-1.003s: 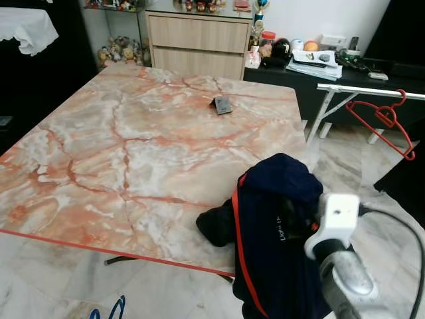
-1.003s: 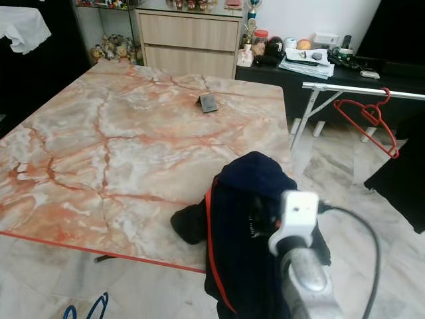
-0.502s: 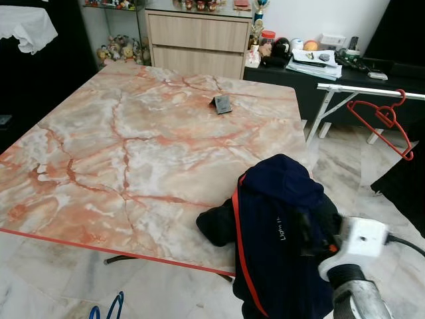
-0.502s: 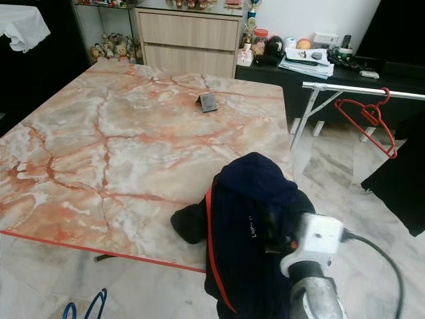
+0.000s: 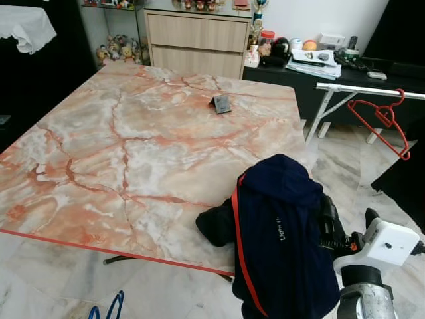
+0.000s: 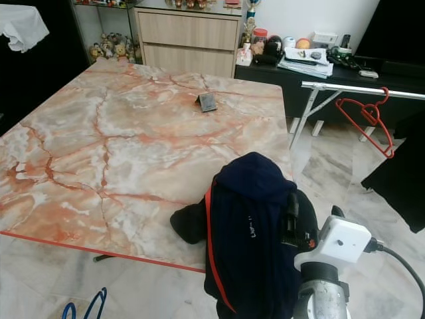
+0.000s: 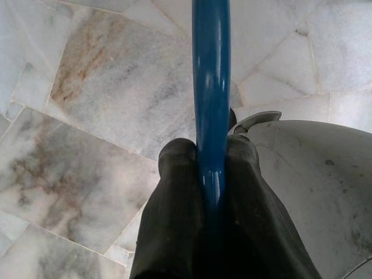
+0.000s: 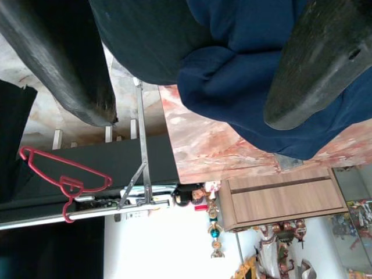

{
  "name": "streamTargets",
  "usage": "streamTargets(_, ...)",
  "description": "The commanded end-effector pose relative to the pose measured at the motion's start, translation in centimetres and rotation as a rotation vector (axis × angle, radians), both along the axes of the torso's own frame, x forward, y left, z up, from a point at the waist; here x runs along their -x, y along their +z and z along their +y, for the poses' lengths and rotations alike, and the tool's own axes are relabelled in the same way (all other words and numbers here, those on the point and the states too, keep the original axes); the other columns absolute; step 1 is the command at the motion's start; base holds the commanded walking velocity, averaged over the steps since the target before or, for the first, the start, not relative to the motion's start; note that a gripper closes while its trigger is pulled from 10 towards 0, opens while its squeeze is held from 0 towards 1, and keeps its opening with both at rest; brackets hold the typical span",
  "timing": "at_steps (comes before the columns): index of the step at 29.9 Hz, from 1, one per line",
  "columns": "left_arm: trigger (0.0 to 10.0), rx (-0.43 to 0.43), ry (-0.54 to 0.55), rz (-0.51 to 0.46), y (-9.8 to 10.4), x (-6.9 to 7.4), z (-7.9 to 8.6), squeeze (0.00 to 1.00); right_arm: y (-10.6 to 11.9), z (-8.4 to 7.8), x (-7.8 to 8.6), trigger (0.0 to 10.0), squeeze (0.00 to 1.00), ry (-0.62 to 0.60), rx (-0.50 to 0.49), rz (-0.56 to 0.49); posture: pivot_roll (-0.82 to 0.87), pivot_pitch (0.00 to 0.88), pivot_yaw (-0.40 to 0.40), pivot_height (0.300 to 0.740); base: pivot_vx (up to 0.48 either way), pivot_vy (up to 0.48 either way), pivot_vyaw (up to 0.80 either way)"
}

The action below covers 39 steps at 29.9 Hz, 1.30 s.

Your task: Hang hanger

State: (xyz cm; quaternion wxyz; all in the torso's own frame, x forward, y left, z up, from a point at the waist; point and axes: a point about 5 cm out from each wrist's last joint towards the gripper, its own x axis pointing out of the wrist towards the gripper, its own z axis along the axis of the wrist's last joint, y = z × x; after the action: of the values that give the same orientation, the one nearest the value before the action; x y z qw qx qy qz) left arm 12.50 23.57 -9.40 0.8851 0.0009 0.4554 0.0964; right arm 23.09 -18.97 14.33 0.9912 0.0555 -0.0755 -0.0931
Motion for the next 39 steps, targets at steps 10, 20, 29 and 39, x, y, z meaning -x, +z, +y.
streamTargets(10,10.0,-0.006,-0.051,0.033,-0.2,0.7,-0.1,0.00,-0.9,-0.7,-0.1,10.0,0.00,-0.055,0.008,0.017,-0.04,0.088,-0.057,0.740,0.000,-0.201,0.00)
streamTargets(20,10.0,-0.002,-0.057,0.053,-0.5,1.2,-0.3,0.00,-1.3,-0.9,-0.2,10.0,0.00,-0.075,0.009,0.023,-0.04,0.067,-0.054,0.740,0.000,-0.298,0.00)
streamTargets(29,10.0,0.002,-0.067,0.048,-0.5,0.7,-1.0,0.00,-1.7,-1.0,0.1,10.0,0.00,-0.085,0.018,0.037,-0.04,0.077,-0.055,0.740,0.000,-0.298,0.00)
streamTargets(39,10.0,0.009,-0.069,0.047,-0.7,0.7,-1.9,0.00,-2.0,-1.3,0.1,10.0,0.00,-0.092,0.030,0.058,-0.04,0.084,-0.059,0.740,0.000,-0.299,0.00)
